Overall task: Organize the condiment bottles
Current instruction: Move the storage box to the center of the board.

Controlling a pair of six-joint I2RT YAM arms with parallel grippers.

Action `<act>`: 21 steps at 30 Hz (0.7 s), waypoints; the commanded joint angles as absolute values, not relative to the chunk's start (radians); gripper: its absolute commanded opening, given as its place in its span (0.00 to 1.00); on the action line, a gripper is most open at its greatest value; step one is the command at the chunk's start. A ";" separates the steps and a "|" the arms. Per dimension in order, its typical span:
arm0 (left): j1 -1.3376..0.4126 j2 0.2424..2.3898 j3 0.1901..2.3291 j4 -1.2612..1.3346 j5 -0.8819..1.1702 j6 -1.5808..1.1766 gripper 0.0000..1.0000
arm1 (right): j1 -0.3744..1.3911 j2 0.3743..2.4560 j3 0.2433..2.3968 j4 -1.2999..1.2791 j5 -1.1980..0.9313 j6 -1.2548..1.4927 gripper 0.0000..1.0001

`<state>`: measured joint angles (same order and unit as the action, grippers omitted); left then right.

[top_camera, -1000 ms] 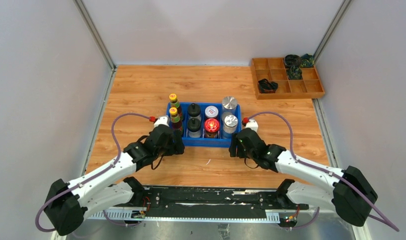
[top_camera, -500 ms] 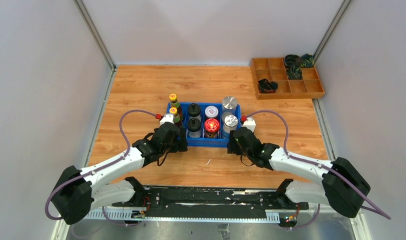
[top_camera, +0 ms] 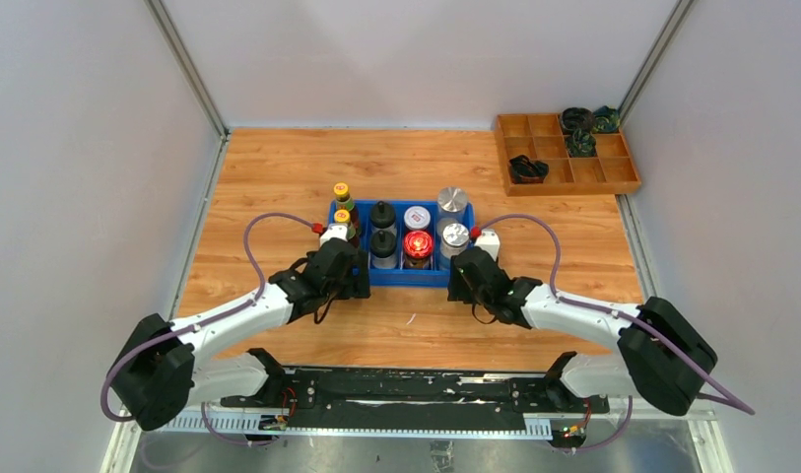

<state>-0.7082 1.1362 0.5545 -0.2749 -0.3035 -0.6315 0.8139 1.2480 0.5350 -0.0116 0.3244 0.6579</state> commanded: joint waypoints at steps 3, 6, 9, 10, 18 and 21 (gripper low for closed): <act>-0.680 1.173 0.618 -0.229 -0.326 -0.590 0.89 | 0.772 1.290 0.600 0.050 0.357 0.633 0.61; -0.670 1.192 0.628 -0.223 -0.320 -0.585 0.89 | 0.758 1.312 0.621 0.053 0.344 0.620 0.61; -0.664 1.210 0.636 -0.216 -0.315 -0.580 0.89 | 0.745 1.333 0.641 0.054 0.331 0.610 0.61; -0.662 1.218 0.640 -0.215 -0.314 -0.578 0.89 | 0.740 1.341 0.649 0.056 0.327 0.607 0.61; -0.639 1.275 0.655 -0.190 -0.309 -0.562 0.89 | 0.711 1.388 0.672 0.070 0.291 0.591 0.61; -0.623 1.295 0.657 -0.177 -0.297 -0.558 0.89 | 0.705 1.395 0.678 0.072 0.286 0.591 0.61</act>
